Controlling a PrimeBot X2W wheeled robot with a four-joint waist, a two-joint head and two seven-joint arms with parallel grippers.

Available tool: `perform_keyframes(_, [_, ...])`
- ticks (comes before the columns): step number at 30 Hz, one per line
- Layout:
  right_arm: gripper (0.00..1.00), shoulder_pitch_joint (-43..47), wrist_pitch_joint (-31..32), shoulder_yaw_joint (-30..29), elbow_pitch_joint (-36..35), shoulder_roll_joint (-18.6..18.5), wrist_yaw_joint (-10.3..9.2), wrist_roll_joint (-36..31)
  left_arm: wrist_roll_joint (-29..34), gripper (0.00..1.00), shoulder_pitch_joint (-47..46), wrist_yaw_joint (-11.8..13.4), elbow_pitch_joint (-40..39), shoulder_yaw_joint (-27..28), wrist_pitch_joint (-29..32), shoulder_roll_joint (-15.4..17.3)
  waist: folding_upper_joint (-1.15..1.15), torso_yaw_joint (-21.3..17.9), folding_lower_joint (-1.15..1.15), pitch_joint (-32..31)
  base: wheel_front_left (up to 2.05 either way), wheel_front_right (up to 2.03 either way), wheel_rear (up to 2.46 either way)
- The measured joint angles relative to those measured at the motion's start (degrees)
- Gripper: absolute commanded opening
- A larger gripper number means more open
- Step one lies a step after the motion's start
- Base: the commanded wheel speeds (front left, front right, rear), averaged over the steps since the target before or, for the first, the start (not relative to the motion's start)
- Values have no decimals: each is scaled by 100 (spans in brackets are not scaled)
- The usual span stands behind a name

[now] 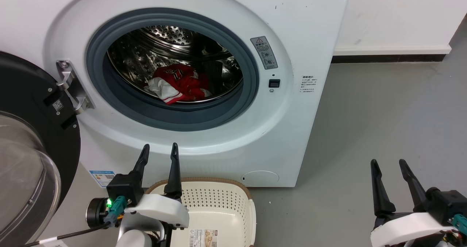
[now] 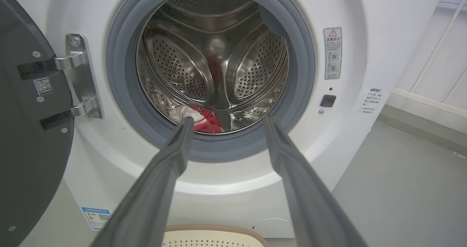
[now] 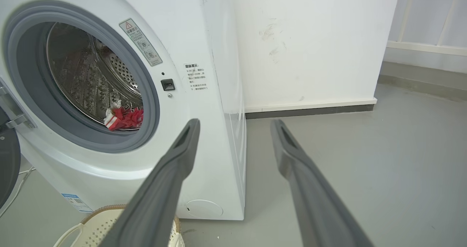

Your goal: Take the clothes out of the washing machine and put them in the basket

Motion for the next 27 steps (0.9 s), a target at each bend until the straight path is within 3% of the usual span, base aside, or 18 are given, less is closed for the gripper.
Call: perform_keyframes(27, [100,142,14,-24,-223,0,1,-1049,1034,100,-29,86,226,-74,-271,-13,0,70,0,-7,0,0,0])
